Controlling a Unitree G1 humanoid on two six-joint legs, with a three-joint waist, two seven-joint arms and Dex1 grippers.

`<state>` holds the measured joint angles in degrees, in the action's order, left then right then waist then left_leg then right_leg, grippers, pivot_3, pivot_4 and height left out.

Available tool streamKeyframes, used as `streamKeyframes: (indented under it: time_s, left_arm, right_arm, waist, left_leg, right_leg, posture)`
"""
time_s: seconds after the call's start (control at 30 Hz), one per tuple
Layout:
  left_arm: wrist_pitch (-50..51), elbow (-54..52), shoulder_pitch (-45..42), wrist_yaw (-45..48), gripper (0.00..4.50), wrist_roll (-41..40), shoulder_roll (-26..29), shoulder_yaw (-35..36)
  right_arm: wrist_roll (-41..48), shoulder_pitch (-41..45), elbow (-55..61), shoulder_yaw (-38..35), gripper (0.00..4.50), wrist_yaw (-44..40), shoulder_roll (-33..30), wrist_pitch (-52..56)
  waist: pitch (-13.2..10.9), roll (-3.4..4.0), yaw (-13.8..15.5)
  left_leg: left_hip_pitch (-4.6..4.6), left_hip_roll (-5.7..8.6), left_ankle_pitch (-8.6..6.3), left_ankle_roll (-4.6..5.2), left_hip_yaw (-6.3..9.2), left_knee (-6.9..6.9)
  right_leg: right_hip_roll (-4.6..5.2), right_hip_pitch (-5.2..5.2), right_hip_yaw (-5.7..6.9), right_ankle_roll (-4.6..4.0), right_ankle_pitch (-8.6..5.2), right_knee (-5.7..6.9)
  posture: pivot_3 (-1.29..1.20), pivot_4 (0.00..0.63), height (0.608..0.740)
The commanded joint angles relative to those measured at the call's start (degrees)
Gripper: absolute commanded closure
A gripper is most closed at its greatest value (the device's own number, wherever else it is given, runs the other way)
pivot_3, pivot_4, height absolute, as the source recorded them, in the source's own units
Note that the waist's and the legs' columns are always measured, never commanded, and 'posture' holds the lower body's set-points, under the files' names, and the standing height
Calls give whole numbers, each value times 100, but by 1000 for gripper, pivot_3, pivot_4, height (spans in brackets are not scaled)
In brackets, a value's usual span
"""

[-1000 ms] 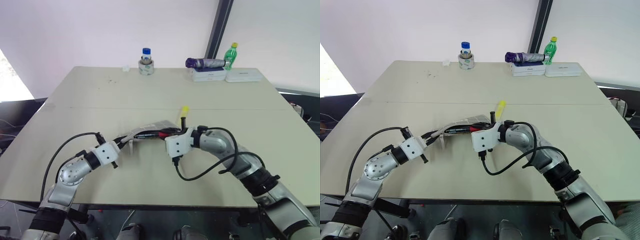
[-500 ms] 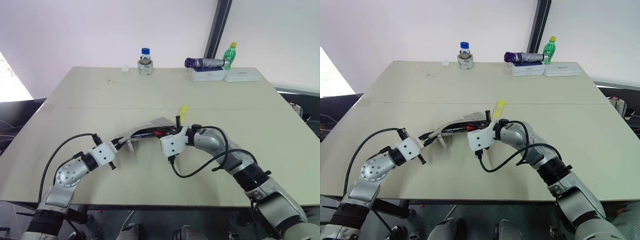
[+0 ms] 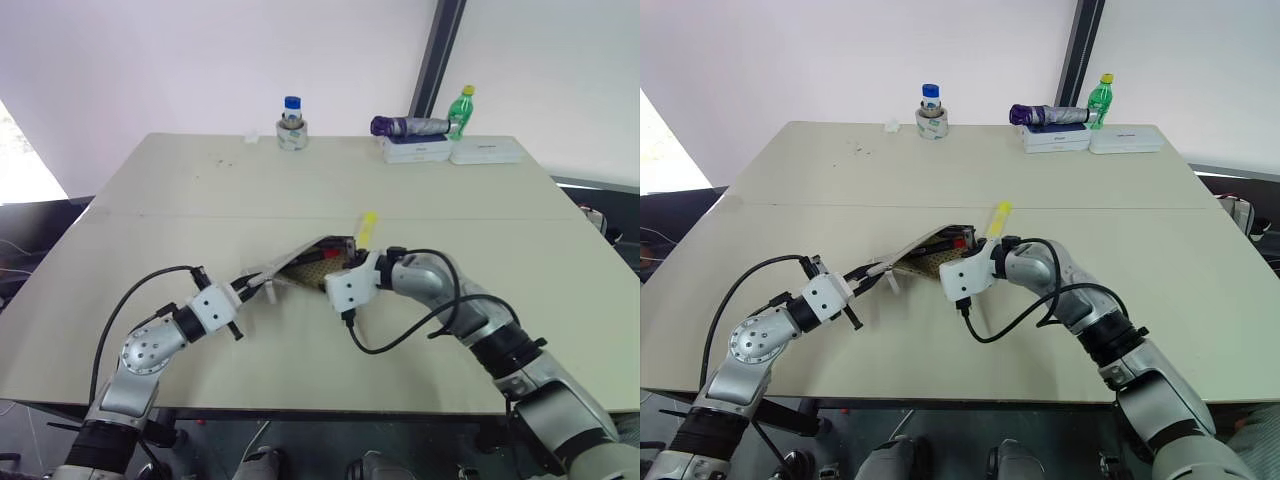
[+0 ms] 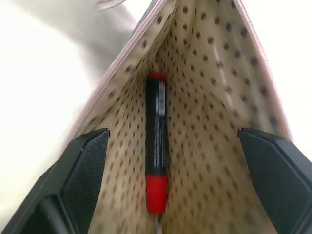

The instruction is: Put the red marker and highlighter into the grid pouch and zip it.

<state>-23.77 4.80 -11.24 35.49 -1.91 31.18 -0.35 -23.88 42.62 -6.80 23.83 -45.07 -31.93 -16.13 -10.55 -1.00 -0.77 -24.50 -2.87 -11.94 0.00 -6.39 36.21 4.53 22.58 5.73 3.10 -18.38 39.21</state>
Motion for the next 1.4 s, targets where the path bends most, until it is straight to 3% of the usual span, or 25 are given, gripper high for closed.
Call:
streamKeyframes:
  time_s: [0.03, 0.1, 0.27, 0.37, 0.47, 0.63, 0.77, 0.9, 1.2, 1.37, 1.4]
  left_arm:
    - [30, -196, -4, -107, 4500, -182, 28, 252]
    - [66, -172, -14, -133, 4500, -209, 27, 308]
    - [109, -176, -27, -267, 4500, -257, 16, 461]
    - [170, -250, 43, -376, 4500, -280, 29, 566]
    - [207, -277, 139, -474, 4500, -260, 54, 713]
    - [270, -361, 266, -635, 4500, -187, 96, 899]
    - [300, -526, 486, -703, 4500, -159, 127, 961]
    - [337, -646, 609, -764, 4500, -122, 116, 1000]
    - [366, -771, 739, -879, 4500, -16, 111, 960]
    - [381, -786, 717, -882, 4500, 11, 98, 934]
    - [382, -785, 714, -879, 4500, 10, 102, 935]
  right_arm:
    - [660, 86, 541, -348, 158, -510, -179, 166]
    - [1137, 31, 721, -558, 158, -662, -126, 459]
    - [3014, 108, 962, -1836, 158, -189, 747, 2912]
    - [2672, 374, 108, -2242, 158, 741, 769, 3956]
    - [2530, 351, -393, -2322, 158, 1379, 952, 4269]
    - [2722, 463, -1053, -2628, 158, 2400, 1831, 4833]
    - [2708, 799, -1631, -2663, 158, 3119, 2536, 4916]
    - [2800, 1098, -2277, -2868, 158, 3670, 2846, 4898]
    - [2199, 1459, -3609, -2424, 158, 4408, 2987, 4114]
    - [2457, 1470, -3921, -2619, 158, 4413, 3229, 4176]
    - [2413, 1474, -3980, -2601, 389, 4444, 3212, 4132]
  waist:
    - [0, 0, -3]
    - [0, 0, -2]
    - [0, 0, -8]
    - [0, 0, 6]
    - [2, -3, 11]
    - [0, 2, -91]
    - [-2, 5, -178]
    - [-2, 5, -158]
    - [-2, 5, -177]
    - [-2, 6, -189]
    - [-2, 6, -184]
  left_leg:
    - [0, 0, 0, 0, 1, -1]
    - [1, -1, 0, 0, 1, -2]
    - [4, -3, 0, 0, 4, -3]
    - [4, -1, 0, 0, 5, 0]
    - [4, 3, -1, 2, 6, 1]
    - [1, -3, 3, -4, -3, -16]
    - [0, -4, 5, -7, -3, -24]
    - [-1, -3, 5, -7, -3, -22]
    - [-2, -1, 4, -7, -3, -23]
    - [-1, -5, 5, -8, -5, -27]
    - [-1, -5, 5, -8, -5, -27]
  right_leg:
    - [0, 0, 0, 0, 0, 0]
    - [-1, 0, 1, 0, 0, 0]
    - [-2, -2, 1, -1, 1, 2]
    - [1, -5, 2, -3, 2, 3]
    - [8, -9, 3, -4, 2, -1]
    - [2, 8, 0, -4, 2, 3]
    - [0, 13, 0, -3, 2, 5]
    - [1, 12, 0, -3, 2, 5]
    - [3, 12, 0, -3, 2, 2]
    - [0, 16, -2, -3, 2, 3]
    - [0, 15, -2, -3, 2, 3]
  posture:
    - [0, 150, 737]
    - [0, 150, 737]
    - [0, 150, 737]
    - [0, 150, 737]
    - [0, 150, 737]
    - [0, 150, 737]
    - [0, 150, 737]
    - [0, 150, 737]
    - [0, 150, 737]
    - [0, 150, 737]
    - [0, 150, 737]
